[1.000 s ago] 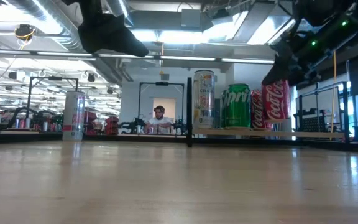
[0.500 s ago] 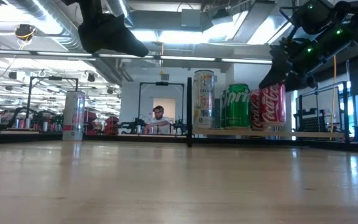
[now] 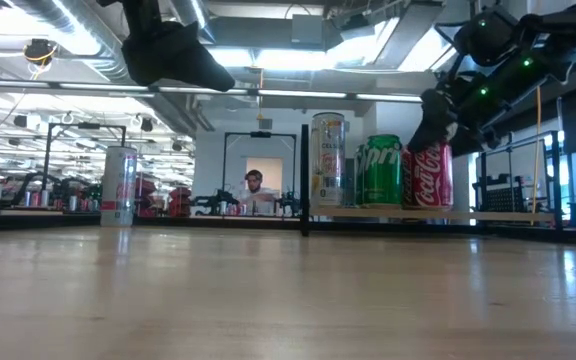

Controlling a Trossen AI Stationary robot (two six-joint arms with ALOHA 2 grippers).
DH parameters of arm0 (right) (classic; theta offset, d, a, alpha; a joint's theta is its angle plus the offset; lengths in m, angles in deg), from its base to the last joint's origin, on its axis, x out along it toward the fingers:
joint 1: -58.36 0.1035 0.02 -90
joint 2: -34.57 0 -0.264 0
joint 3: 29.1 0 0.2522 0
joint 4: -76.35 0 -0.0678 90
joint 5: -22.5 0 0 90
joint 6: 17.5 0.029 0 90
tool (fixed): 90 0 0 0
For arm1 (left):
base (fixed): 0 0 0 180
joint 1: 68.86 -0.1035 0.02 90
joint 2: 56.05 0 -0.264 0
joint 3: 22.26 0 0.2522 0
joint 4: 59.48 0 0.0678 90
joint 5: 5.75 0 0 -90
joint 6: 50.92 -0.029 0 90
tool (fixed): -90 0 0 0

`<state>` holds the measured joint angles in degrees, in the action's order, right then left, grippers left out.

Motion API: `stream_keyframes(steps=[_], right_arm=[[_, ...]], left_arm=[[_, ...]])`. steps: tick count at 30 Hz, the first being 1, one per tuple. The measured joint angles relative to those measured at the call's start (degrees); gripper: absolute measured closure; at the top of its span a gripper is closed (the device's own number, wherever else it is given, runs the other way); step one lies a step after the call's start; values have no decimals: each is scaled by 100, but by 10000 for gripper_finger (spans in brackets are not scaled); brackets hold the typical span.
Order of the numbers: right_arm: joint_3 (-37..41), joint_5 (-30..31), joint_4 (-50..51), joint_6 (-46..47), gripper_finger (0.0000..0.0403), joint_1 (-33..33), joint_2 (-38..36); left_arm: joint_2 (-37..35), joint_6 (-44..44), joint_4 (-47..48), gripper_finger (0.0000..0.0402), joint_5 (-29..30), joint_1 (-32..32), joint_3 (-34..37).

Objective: Place canned beverage on shelf
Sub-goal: Put the red-white soda can on the shelf aligned with the other red-white soda can, then put the top white-pink soda can on the shelf

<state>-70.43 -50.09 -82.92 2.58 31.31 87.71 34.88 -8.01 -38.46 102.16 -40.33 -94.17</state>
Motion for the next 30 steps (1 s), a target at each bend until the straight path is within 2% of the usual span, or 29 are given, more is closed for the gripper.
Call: stream_keyframes(steps=[3, 10, 15, 18, 20, 24, 30], right_arm=[[-137, 7, 61, -40, 15, 0, -9], [-1006, -119, 811, -284, 50, 7, -55], [-1918, -758, 1590, -272, 59, 7, -55], [-2289, -1396, 1697, -247, 59, 89, -61], [-2461, -1602, 1691, -245, 59, 257, -59], [-2624, -1612, 1693, -361, 59, 654, -63], [-2555, -1518, 1699, -687, 59, 1106, -38]], left_arm=[[0, -1, 2, 37, -74, 1, 0], [2, -2, -27, 37, -92, 1, 0], [2, 16, -33, 37, -380, -30, 0], [2, 213, -4, 37, -380, -118, 0], [-67, 338, 107, 37, -362, -240, 0], [-529, 483, 798, 37, -291, -687, -174], [-1253, 162, 2859, 37, 223, -1714, -936]])
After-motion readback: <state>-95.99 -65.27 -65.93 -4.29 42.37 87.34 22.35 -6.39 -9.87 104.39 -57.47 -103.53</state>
